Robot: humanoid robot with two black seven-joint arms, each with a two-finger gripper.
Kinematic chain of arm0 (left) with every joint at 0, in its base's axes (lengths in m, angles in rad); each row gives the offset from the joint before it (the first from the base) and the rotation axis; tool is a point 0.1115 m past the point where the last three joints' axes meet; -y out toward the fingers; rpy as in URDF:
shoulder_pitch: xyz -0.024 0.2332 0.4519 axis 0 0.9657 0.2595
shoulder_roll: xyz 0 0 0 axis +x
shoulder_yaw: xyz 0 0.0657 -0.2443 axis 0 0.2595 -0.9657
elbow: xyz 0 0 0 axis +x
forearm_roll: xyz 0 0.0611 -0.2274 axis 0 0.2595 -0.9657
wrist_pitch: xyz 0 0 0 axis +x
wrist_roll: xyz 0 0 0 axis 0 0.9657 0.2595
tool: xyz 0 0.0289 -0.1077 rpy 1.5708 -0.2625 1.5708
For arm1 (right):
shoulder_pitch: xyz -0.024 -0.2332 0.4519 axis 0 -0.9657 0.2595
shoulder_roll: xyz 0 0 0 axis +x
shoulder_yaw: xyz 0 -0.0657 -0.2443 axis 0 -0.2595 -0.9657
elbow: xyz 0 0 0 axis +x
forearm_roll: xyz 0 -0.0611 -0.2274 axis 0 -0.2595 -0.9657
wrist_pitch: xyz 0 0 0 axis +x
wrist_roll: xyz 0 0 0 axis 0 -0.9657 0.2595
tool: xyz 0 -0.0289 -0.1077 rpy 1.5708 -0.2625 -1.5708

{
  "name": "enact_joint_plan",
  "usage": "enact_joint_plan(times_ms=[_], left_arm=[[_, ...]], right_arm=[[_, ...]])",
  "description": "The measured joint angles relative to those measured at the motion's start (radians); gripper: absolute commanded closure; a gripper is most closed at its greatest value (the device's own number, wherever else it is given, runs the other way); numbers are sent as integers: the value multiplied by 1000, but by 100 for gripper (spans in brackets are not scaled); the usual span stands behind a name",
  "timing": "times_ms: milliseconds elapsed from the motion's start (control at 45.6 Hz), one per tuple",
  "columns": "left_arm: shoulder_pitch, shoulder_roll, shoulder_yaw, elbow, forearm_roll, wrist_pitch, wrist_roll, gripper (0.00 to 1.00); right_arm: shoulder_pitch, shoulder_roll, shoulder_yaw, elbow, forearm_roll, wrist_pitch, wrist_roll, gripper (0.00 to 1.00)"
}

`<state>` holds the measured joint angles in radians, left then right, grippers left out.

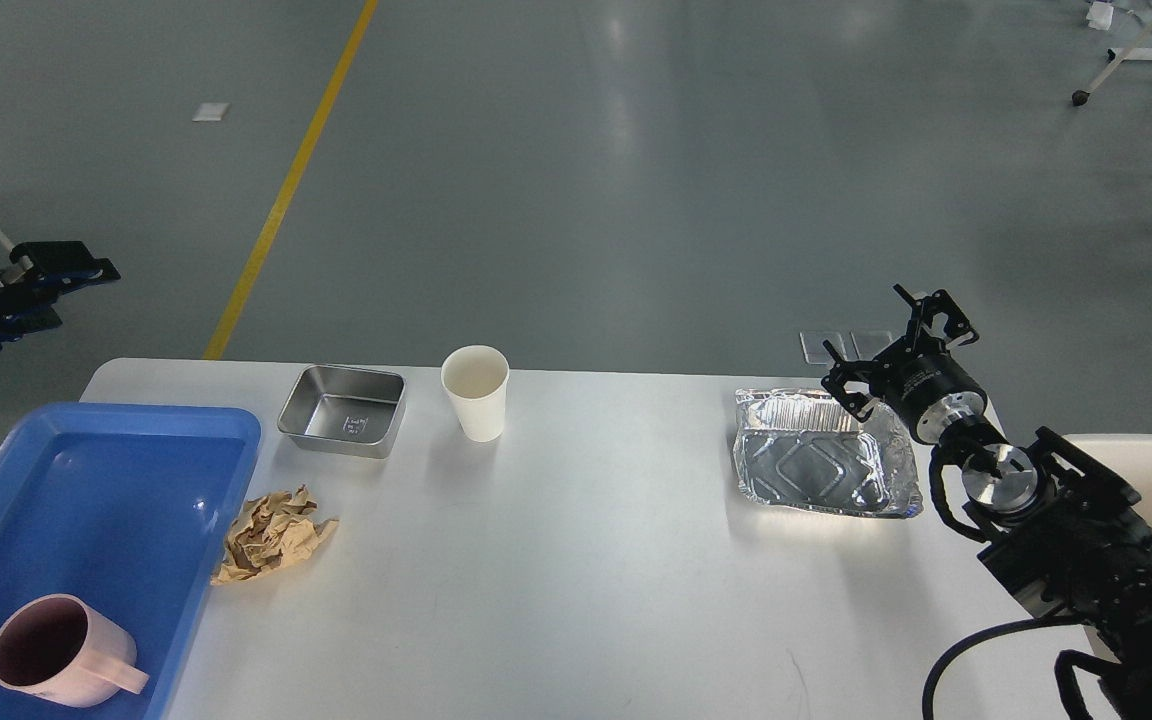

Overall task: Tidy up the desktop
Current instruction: 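Move the left gripper toward the small steel tray, then grasp the rim of the small steel tray with the left gripper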

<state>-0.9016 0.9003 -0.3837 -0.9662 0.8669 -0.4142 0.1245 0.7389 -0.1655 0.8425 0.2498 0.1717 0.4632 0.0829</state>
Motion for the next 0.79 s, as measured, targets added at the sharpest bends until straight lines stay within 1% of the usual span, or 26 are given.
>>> enact_joint_plan(times_ms=[110,219,395,526,789], left_arm=[[-1,-115,23,103,3,14,3,18],[0,-221,37,198,8,50,5,18],[18,-358,54,281,10,130,6,19],[35,-395,73,289,2,150,5,19],[112,-425,57,290,-67,149,-10,19]], right_arm=[[-1,0,0,-1,-1,0,0,0],[-2,-1,0,-1,-1,0,0,0],[-5,-3,-5,-1,-2,0,0,0],[-5,-3,-21,-1,-2,0,0,0],[-4,-4,-26,-1,-2,0,0,0]])
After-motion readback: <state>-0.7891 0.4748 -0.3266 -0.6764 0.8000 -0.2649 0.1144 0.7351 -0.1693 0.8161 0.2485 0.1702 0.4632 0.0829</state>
